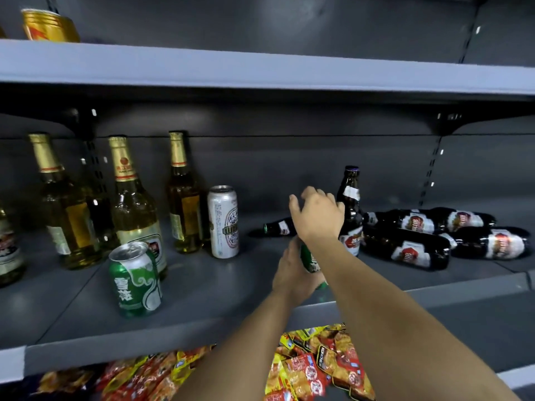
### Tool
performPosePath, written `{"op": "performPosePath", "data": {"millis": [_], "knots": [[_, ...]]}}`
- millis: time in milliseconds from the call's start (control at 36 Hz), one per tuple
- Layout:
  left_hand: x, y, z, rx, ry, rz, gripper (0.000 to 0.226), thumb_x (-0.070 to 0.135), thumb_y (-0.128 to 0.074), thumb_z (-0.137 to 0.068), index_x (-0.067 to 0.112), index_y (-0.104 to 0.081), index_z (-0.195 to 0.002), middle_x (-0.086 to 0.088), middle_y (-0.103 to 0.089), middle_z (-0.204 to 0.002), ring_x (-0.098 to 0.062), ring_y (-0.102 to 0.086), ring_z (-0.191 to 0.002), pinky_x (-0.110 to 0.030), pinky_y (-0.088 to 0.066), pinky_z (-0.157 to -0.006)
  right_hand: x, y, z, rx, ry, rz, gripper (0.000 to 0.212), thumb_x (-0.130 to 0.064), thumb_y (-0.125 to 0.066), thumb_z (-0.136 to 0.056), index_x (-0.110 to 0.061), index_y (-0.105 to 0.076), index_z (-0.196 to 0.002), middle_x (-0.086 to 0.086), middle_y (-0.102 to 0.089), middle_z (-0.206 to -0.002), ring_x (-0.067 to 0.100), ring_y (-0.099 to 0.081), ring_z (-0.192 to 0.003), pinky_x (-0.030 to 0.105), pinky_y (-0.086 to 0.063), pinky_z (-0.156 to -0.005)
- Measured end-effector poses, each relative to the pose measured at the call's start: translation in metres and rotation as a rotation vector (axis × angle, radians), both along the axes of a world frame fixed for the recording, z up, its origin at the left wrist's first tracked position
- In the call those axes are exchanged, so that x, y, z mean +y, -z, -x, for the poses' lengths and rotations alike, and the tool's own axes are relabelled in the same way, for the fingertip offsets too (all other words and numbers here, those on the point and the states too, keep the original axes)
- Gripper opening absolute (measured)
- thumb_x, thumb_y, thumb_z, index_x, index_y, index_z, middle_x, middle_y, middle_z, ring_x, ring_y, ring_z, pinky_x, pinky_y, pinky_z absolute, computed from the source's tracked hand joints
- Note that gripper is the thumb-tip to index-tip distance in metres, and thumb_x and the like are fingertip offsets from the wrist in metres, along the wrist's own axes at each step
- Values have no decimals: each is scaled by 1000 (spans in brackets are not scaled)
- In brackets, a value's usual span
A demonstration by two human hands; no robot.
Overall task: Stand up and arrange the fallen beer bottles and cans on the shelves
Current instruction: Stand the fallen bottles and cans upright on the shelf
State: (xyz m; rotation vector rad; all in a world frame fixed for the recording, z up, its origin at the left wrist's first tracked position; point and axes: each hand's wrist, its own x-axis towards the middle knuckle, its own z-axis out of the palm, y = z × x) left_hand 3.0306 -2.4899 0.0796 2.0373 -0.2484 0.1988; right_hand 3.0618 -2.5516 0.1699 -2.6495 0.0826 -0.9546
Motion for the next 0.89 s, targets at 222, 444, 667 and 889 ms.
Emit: {"op": "performPosePath", "data": {"millis": [222,444,667,889], "knots": [[-13,-8,2,101,-183,-11,46,30,-69,-80,23,-49,-121,-5,-68,-110,-30,-64,-104,-33,-50,-74,-24,23,11,158,-16,149,46,-52,-35,-98,-14,-53,-117,6,-59,-119,28,-48,-117,41,-35,-94],[29,-5,5,70,-504,4,59,41,-77,-69,27,-49,-119,-3,-64,-114,-30,-61,-106,-34,-49,-78,-4,33,19,247,-230,-20,63,-61,-32,-96,-18,-34,-141,9,-51,-133,32,-52,-120,40,-45,-84],[99,-2,1,-16,-718,33,68,46,-78,-71,25,-46,-128,-5,-63,-119,-30,-60,-108,-40,-52,-81,26,40,21,296,-252,0,55,-56,-29,-99,-15,-42,-133,9,-54,-130,31,-56,-115,39,-43,-79],[125,8,0,-8,-733,55,72,42,-79,-73,21,-44,-132,-8,-61,-122,-32,-57,-111,-42,-52,-82,22,51,24,350,-142,74,52,-53,-32,-100,-13,-46,-130,8,-56,-126,30,-55,-114,38,-43,-83]]}}
